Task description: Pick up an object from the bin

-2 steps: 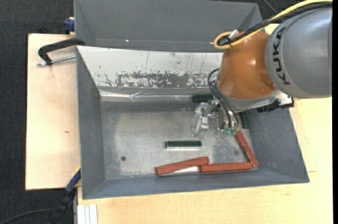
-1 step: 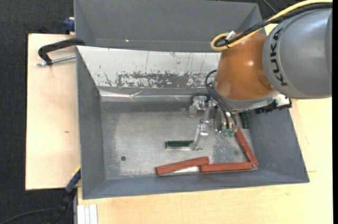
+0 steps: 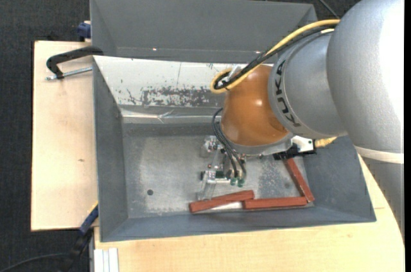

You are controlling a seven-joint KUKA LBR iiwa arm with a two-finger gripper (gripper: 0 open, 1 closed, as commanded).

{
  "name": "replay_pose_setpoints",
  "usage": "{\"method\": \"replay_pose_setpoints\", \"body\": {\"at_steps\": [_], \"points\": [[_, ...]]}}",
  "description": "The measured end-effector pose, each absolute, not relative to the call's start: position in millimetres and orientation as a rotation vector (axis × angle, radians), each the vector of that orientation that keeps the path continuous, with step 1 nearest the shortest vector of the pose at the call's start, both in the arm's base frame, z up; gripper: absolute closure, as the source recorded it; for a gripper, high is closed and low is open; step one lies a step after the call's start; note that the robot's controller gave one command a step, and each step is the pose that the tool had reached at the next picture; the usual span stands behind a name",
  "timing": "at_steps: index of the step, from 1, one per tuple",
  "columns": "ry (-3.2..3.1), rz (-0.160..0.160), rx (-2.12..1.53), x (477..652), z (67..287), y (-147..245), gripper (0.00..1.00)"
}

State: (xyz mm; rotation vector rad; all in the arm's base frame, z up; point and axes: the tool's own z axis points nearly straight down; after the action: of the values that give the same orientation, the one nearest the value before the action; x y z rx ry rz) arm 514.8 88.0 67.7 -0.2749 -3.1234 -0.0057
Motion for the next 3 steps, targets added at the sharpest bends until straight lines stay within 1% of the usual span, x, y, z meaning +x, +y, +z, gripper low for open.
{"method": "replay_pose_setpoints", "body": {"at_steps": [1, 2, 3], "points": [[-3.134, -0.005, -0.311, 553.6, 71, 87, 0.0], [-3.13, -0.003, -0.31, 551.8, 70, 87, 1.0], [-3.134, -0.003, -0.343, 566.8, 114, 58, 1.0]]}}
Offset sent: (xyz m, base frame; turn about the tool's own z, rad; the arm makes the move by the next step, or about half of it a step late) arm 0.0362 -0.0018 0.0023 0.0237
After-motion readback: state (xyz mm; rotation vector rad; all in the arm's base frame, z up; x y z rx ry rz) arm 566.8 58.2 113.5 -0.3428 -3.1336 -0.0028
